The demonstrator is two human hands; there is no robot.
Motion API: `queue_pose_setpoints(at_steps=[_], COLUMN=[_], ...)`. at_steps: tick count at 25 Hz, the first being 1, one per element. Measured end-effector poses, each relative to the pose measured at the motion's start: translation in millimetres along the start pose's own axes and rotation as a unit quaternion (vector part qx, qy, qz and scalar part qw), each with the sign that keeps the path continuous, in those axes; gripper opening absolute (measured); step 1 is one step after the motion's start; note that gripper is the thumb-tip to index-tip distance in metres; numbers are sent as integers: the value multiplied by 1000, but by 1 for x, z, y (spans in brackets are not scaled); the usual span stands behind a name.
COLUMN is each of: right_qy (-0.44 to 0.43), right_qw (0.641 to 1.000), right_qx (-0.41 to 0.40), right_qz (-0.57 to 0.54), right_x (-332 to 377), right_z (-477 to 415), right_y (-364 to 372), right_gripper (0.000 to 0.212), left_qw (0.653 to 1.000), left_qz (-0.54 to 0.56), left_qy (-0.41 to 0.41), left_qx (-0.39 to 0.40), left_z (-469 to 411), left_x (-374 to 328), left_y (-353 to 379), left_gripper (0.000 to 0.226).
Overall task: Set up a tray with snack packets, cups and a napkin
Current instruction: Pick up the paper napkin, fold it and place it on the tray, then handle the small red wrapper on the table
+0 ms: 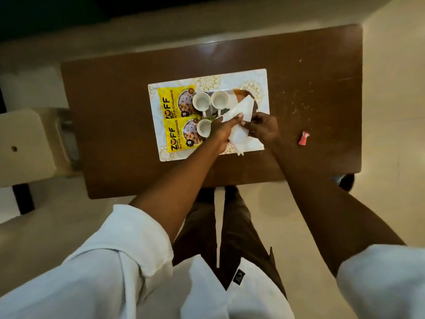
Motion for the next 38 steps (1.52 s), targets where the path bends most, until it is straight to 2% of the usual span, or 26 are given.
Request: queue_pose_setpoints(at_steps=[4,8,11,14,19,21,23,25,27,30,32,34,38], right_qy=[-26,-26,-33,-34,-28,-49,-115,-185,-215,-227,-238,-232,-159], right_qw=[999,998,996,992,976,953,917,885,852,814,819,847,896], right_qx=[-32,-49,-66,-81,-140,-187,-216,-170,-120,-136,-146,-152,-218], right_qz=[-16,3,42,87,164,233,316,393,462,517,501,454,353], right_x=[-11,-14,-14,-16,-13,-9,-5,-6,-10,-13,-17,-24,-53], right_z=[-36,-78,-94,-94,-93,-89,-85,-84,-87,-87,-83,-78,-71], right_y=[-9,-16,-10,0,10,10,11,15,17,16,12,-2,-52], right_gripper=[36,35,34,32,36,35,32,34,37,40,41,43,33], left_qw=[994,981,974,969,965,962,960,958,953,954,953,949,945], left_qz=[-66,-93,-115,-123,-146,-162,-169,-178,-193,-197,-206,-226,-283], left_qy=[75,141,158,175,204,211,215,220,225,220,216,217,165], left_qx=[-41,-98,-118,-120,-74,-63,-57,-53,-55,-55,-51,-40,12], left_z=[-28,-48,-55,-54,-51,-50,-51,-51,-51,-52,-51,-50,-55], left_x=[1,-2,2,5,15,19,24,27,30,32,33,36,56], left_y=[3,-13,-29,-32,-13,-4,4,9,12,13,16,28,80], left_gripper=[32,15,13,15,18,19,19,19,19,19,19,20,24])
Point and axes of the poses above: each hand's wrist, its own z-axis away from the middle knuckle, its own y-axis out of the palm, x = y × z, the point moved 3 cm from there along -z, towards the middle knuckle, and after that the axes turned 13 degrees about z, right-handed, at the moved point
